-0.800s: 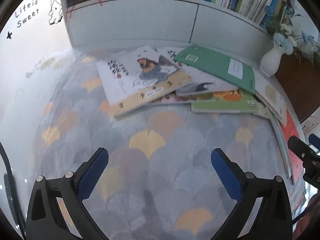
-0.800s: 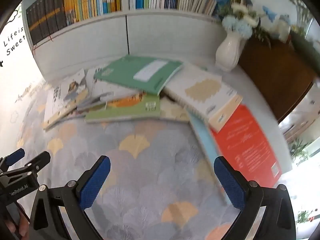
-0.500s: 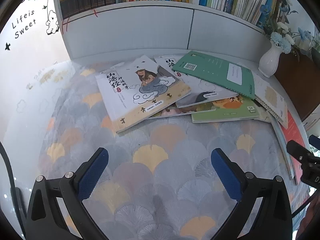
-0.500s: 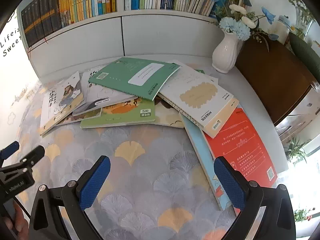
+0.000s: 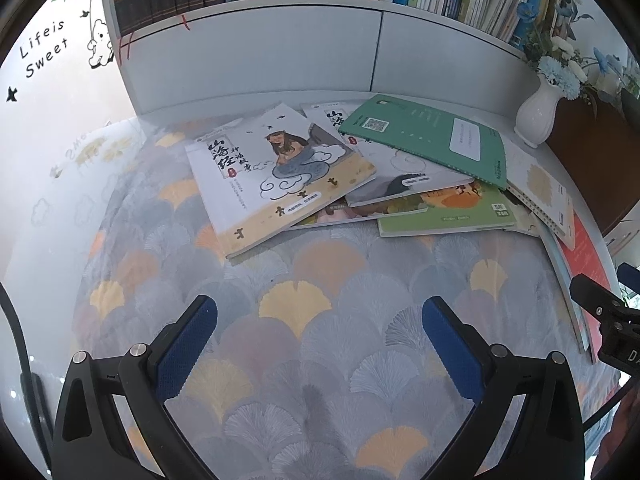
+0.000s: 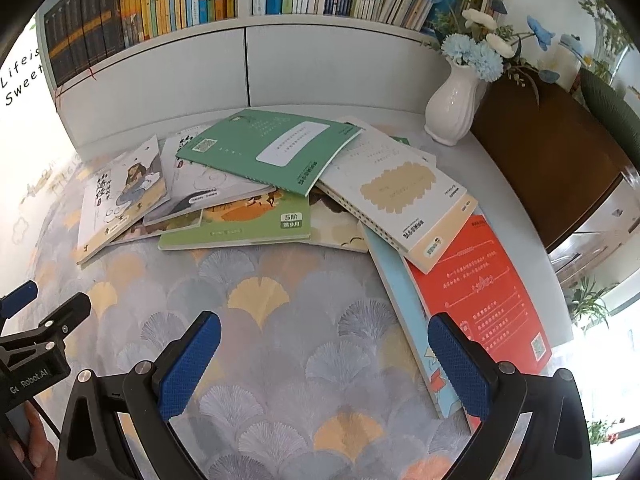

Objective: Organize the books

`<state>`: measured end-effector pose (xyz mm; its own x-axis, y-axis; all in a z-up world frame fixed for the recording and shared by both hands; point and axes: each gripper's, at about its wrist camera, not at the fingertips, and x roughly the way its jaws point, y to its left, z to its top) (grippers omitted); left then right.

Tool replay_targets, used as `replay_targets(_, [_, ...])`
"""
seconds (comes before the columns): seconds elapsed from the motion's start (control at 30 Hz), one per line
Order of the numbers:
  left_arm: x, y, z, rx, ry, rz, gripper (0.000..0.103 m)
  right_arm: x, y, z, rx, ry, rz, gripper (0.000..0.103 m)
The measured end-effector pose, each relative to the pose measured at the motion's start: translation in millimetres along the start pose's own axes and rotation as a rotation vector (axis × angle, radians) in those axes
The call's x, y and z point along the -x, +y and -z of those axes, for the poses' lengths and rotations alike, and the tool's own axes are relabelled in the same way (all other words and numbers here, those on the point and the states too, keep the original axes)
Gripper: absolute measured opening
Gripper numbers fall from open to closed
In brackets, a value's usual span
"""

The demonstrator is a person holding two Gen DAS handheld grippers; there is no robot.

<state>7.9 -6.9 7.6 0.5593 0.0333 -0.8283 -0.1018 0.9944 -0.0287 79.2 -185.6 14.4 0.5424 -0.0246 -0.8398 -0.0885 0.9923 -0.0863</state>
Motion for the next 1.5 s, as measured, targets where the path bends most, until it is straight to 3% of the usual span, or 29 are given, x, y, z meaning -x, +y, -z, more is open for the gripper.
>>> replay_targets(0.23, [-2, 2, 1, -0.029, -0.010, -0.040, 0.102, -2, 2, 0, 0.005, 0.003, 0.001, 0.103])
replay_targets(0.4, [-6, 7, 1, -0.002, 0.010, -0.011, 0.102, -6, 9, 0, 0.015, 0.021, -0.004, 0.103])
replay_targets(0.87, [-19, 29, -6, 0.060, 0.017, -0.056, 0.102, -24, 26, -12, 0.043, 0.043, -0.028, 0.103])
replay_targets(1.07, [-25, 49, -16, 0.080, 0.015, -0.095, 0.102, -33, 45, -36, 0.079, 0.023, -0.042, 0.103])
replay_targets(1.23, [-39, 81, -34, 0.156, 0.007, -0.100, 0.102, -41, 71, -63, 0.131, -0.017, -0.070, 0.103])
replay_targets(1.4, [-61, 108, -46, 0.232, 0.051, -0.113, 0.101, -66, 106, -95, 0.181, -0.009, -0.147, 0.102])
replay_targets(1.5, [-73, 115, -50, 0.259, 0.073, -0.106, 0.099, -86, 124, -111, 0.197, 0.014, -0.195, 0.093])
